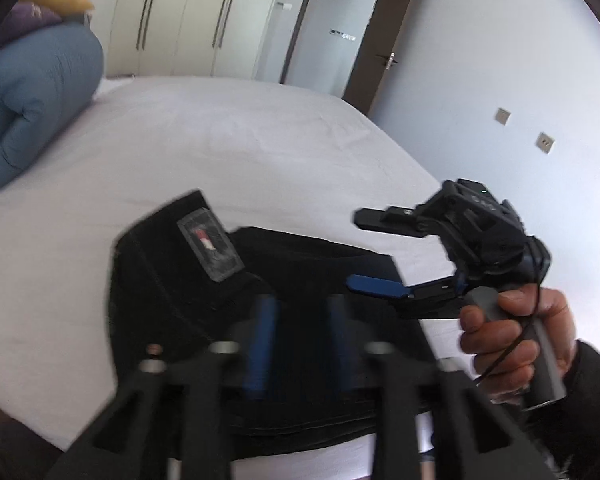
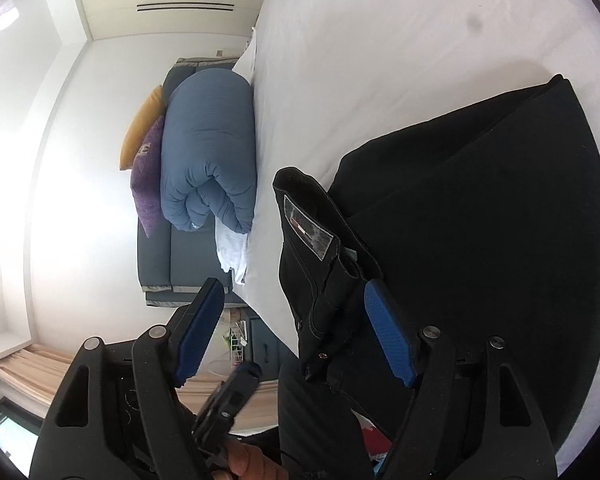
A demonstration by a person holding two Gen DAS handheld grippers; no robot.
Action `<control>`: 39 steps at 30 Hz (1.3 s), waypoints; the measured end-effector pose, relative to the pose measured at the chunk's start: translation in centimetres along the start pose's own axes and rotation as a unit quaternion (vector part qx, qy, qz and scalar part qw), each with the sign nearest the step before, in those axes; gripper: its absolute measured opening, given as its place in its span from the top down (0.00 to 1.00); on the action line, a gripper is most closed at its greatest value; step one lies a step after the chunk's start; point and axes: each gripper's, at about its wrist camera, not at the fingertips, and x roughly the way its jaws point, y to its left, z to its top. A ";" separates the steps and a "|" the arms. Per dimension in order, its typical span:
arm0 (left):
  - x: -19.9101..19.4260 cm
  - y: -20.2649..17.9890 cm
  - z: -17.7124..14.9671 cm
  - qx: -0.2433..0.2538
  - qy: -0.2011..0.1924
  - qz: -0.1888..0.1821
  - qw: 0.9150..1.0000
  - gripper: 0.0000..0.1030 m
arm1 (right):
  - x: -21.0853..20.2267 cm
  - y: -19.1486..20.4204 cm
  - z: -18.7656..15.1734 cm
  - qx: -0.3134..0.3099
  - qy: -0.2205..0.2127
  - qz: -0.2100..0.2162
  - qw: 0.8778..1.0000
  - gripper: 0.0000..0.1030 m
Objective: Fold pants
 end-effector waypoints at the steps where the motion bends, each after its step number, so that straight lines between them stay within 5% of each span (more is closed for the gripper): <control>1: -0.8 0.7 -0.2 0.016 -0.023 0.037 0.999 0.05 | 0.3 -0.2 0.0 0.000 0.005 0.000 1.000 0.30; 4: -0.7 0.5 -0.5 0.126 -0.038 0.060 0.990 0.03 | 1.2 -0.7 -0.5 0.002 0.015 -0.011 1.000 0.30; 8: 2.4 -1.3 -2.0 0.261 -0.012 0.164 0.951 0.03 | 2.1 -1.2 -1.5 0.006 0.013 -0.016 1.000 0.30; 19: 11.0 -5.5 -5.8 0.403 0.051 0.228 0.885 0.04 | 1.2 -3.0 -1.5 0.022 -0.009 -0.010 1.000 0.30; 22: 11.9 -5.6 -5.4 0.397 0.063 0.238 0.884 0.08 | 0.5 -3.4 -1.2 0.023 -0.016 -0.008 1.000 0.30; 28: 14.9 -4.9 -5.1 0.393 0.108 0.262 0.875 0.55 | 0.6 -4.2 -1.0 0.024 -0.012 -0.013 1.000 0.30; 33: 15.9 -4.7 -5.1 0.410 0.108 0.282 0.861 0.54 | 0.5 -4.2 -0.9 0.021 -0.012 -0.015 1.000 0.30; 37: 16.1 -4.3 -5.1 0.404 0.111 0.268 0.867 0.74 | 0.4 -3.9 -0.8 0.015 -0.011 -0.024 1.000 0.31; 39: 15.1 -4.1 -4.7 0.389 0.098 0.258 0.879 0.81 | 0.3 -3.5 -0.8 0.009 -0.010 -0.027 1.000 0.31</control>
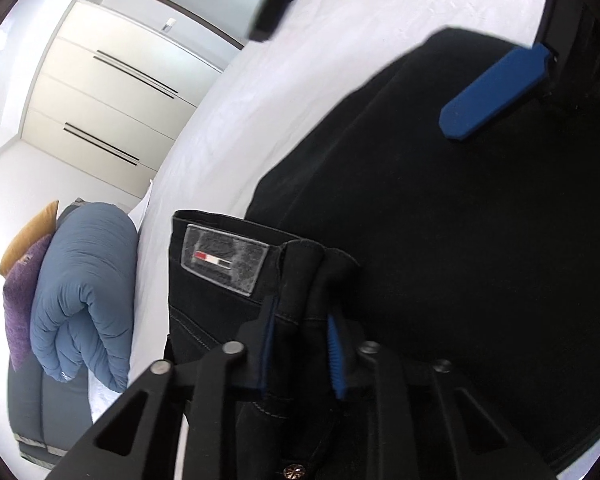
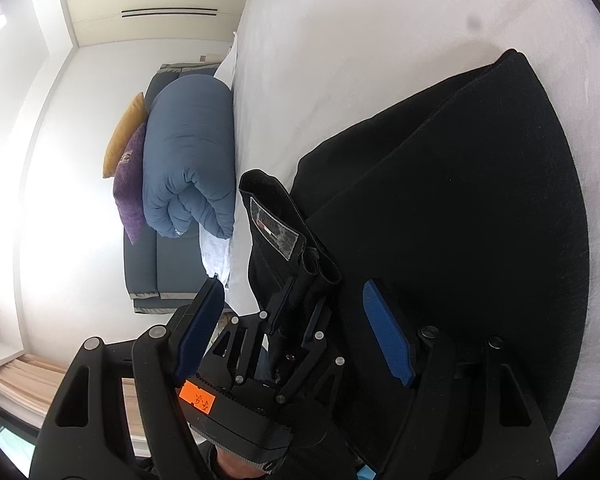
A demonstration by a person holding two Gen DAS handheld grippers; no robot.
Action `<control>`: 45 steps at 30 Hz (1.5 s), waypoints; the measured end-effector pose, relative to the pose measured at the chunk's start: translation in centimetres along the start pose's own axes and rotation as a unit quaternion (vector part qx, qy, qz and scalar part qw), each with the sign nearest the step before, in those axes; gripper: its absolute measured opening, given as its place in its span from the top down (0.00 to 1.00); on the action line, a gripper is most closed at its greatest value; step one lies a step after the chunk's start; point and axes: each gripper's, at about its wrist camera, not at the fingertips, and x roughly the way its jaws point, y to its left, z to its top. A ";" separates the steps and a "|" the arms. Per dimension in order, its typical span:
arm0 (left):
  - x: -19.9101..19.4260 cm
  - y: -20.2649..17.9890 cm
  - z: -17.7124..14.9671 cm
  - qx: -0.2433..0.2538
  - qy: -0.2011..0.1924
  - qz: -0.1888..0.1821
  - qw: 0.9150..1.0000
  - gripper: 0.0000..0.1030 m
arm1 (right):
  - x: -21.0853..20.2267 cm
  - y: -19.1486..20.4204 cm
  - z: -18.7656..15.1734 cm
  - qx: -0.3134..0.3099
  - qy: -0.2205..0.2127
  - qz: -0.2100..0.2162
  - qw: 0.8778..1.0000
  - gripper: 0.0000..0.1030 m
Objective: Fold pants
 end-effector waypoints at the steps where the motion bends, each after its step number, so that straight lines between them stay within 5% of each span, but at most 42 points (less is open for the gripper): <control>1: -0.6 0.7 -0.2 -0.015 -0.010 -0.005 1.000 0.83 | -0.1 0.3 0.0 -0.004 0.001 -0.001 1.000 0.31; 8: -6.6 4.4 -2.7 -0.076 -0.087 -0.025 0.993 0.84 | 0.3 2.7 0.1 -0.034 0.032 0.013 0.999 0.30; 20: -10.5 3.9 -5.5 -0.060 -0.132 -0.060 0.988 0.84 | 6.9 5.6 0.4 -0.049 0.104 -0.014 0.993 0.30; 22: -11.0 3.9 -5.5 -0.057 -0.140 -0.065 0.986 0.84 | 7.7 6.0 0.5 -0.063 0.104 -0.026 0.992 0.39; 23: -11.1 3.9 -5.4 -0.055 -0.143 -0.067 0.986 0.84 | 8.1 6.2 0.5 -0.070 0.105 -0.037 0.991 0.68; 24: -11.2 4.0 -5.4 -0.053 -0.145 -0.070 0.986 0.84 | 8.1 6.4 0.4 -0.081 0.106 -0.057 0.989 0.87; 34: -14.3 0.2 -1.5 -0.015 -0.185 -0.139 0.973 0.84 | -1.6 5.5 -1.6 -0.133 0.001 -0.120 0.984 0.89; 45: -12.7 -4.5 1.4 0.026 -0.183 -0.173 0.967 0.84 | -7.2 1.2 -0.4 -0.136 -0.029 -0.159 0.977 0.90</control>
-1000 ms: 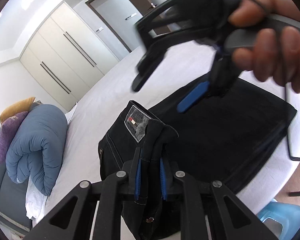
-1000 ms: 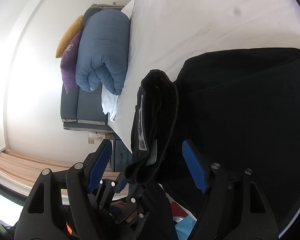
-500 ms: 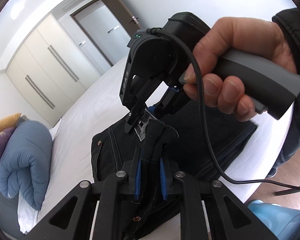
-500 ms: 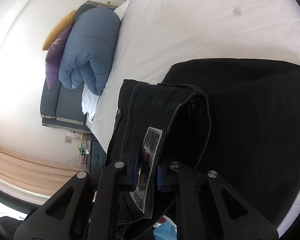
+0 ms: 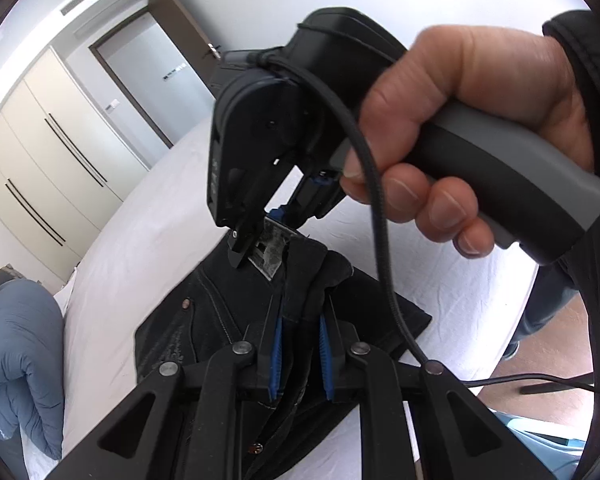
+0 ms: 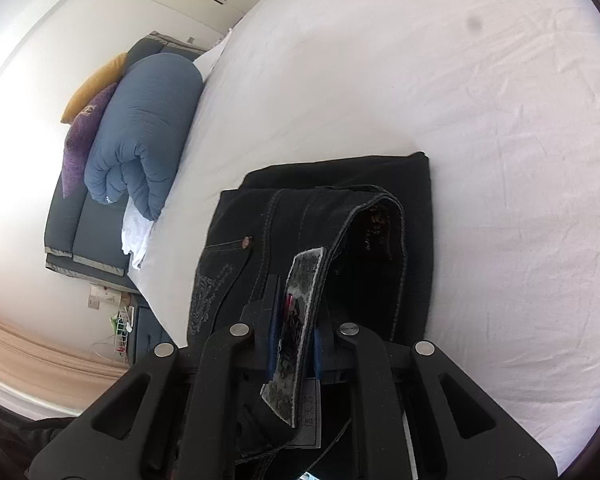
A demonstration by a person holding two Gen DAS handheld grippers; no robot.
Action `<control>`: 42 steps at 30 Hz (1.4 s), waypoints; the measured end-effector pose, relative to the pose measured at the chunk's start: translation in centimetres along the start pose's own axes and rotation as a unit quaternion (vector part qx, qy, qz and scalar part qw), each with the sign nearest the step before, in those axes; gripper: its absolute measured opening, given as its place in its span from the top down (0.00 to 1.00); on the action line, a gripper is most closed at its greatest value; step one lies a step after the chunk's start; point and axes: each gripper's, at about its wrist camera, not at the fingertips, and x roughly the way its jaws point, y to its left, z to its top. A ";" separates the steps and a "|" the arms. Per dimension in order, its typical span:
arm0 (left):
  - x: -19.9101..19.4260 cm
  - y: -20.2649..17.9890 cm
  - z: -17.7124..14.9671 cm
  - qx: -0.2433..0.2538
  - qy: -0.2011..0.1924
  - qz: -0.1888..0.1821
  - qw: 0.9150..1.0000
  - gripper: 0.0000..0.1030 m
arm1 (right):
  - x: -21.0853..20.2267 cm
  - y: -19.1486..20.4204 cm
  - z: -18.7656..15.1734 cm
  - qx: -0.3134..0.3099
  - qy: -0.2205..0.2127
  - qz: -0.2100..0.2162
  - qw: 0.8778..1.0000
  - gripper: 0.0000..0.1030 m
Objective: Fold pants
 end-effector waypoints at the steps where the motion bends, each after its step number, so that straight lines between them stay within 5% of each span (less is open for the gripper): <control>1: 0.2 -0.1 0.1 0.001 0.000 -0.002 1.000 0.84 | 0.0 -0.6 -0.3 0.004 0.000 -0.003 1.000 0.90; 9: 1.5 -0.1 -1.3 0.011 0.005 -0.028 1.000 0.84 | 0.4 -3.5 -2.5 0.029 -0.012 -0.005 1.000 0.91; 13: 2.6 0.8 -1.4 -0.004 0.011 -0.041 0.999 0.74 | 1.1 -5.7 -3.4 0.052 -0.021 0.008 0.998 0.92; 15: 2.0 2.4 -1.5 -0.030 0.009 -0.054 0.998 0.55 | 1.1 -6.8 -3.5 0.065 -0.020 0.032 0.997 0.89; 17: 0.7 4.4 -1.6 -0.064 -0.004 -0.068 0.996 0.08 | 0.4 -7.3 -3.4 0.079 -0.010 0.040 0.996 0.82; 22: -2.5 10.9 -3.0 -0.150 -0.016 -0.072 0.986 0.00 | -4.2 -7.5 -3.0 0.087 -0.047 -0.014 0.995 0.69; 24: -2.2 13.6 -3.8 -0.181 -0.005 -0.071 0.981 0.06 | -5.5 -6.2 -2.9 0.079 -0.054 0.029 0.995 0.69; 28: 1.0 19.3 -5.1 -0.239 0.048 -0.079 0.967 0.71 | -4.5 -2.4 -3.1 0.048 -0.032 0.102 0.993 0.74; 30: 2.6 20.7 -6.4 -0.245 0.079 -0.076 0.963 0.93 | -2.7 -1.8 -3.0 0.048 -0.011 0.116 0.992 0.80; 34: 6.9 23.0 -6.8 -0.252 0.125 -0.041 0.959 0.97 | 2.1 -3.8 -3.2 0.078 0.048 0.051 0.994 0.83; 35: 7.5 23.2 -7.0 -0.253 0.129 -0.039 0.958 0.97 | 3.0 -4.9 -3.4 0.090 0.057 0.027 0.994 1.00; 38: 8.5 24.1 -6.9 -0.254 0.132 -0.037 0.957 0.97 | 3.8 -7.5 -4.0 0.138 0.048 0.061 0.987 1.00; 42: 10.7 24.2 -6.8 -0.250 0.138 -0.041 0.957 0.97 | 4.0 -7.3 -4.2 0.117 0.046 0.048 0.991 1.00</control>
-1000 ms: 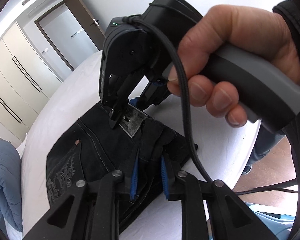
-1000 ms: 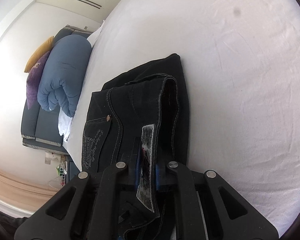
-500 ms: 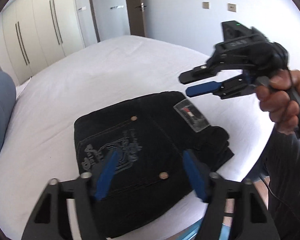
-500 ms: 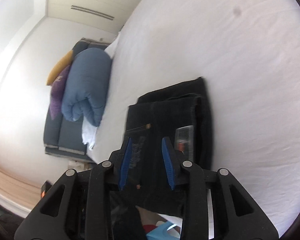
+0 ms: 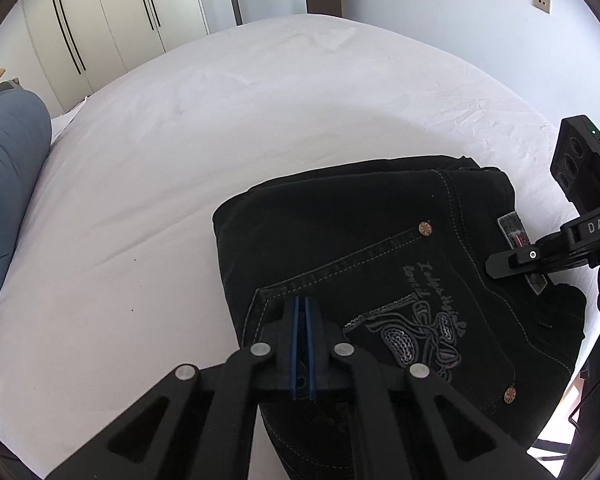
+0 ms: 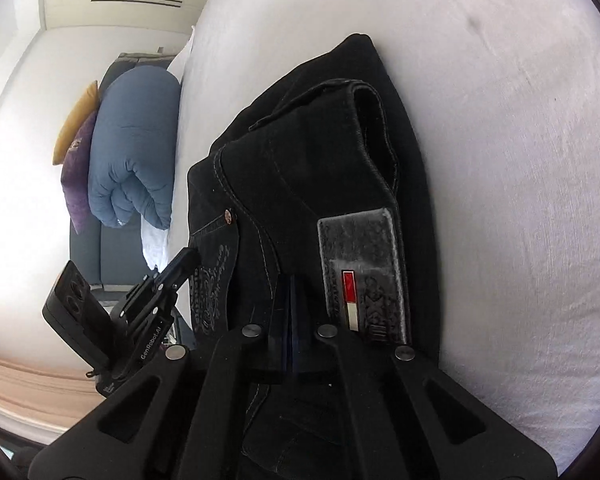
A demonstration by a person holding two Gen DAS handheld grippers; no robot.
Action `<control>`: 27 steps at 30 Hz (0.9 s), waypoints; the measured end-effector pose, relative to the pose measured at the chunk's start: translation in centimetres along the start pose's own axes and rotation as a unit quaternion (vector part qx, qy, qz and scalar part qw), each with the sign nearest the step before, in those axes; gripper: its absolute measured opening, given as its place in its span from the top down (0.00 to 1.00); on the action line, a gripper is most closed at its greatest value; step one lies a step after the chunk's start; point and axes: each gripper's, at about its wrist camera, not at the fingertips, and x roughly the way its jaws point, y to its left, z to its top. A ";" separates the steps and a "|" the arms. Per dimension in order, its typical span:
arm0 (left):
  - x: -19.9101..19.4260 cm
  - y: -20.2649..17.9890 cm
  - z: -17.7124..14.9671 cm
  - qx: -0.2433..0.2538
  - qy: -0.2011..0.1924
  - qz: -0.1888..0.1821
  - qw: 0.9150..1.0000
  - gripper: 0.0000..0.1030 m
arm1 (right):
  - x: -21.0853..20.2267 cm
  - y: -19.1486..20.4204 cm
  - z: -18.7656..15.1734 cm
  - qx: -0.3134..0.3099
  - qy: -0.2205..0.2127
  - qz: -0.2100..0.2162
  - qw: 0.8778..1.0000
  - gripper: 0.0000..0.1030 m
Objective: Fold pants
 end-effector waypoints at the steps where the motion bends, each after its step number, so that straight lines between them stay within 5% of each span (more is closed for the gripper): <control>1: -0.1 -0.6 -0.2 0.000 0.004 -0.001 1.000 0.97 | 0.1 -0.1 0.0 0.002 0.000 0.000 1.000 1.00; 18: -0.5 -2.3 -2.6 -0.002 0.013 0.006 1.000 0.97 | -0.4 1.7 -1.3 -0.002 -0.019 -0.010 1.000 1.00; 27: -3.1 -4.0 -6.7 0.006 0.002 0.023 1.000 0.98 | -1.6 0.9 -3.2 0.003 -0.030 -0.012 0.999 1.00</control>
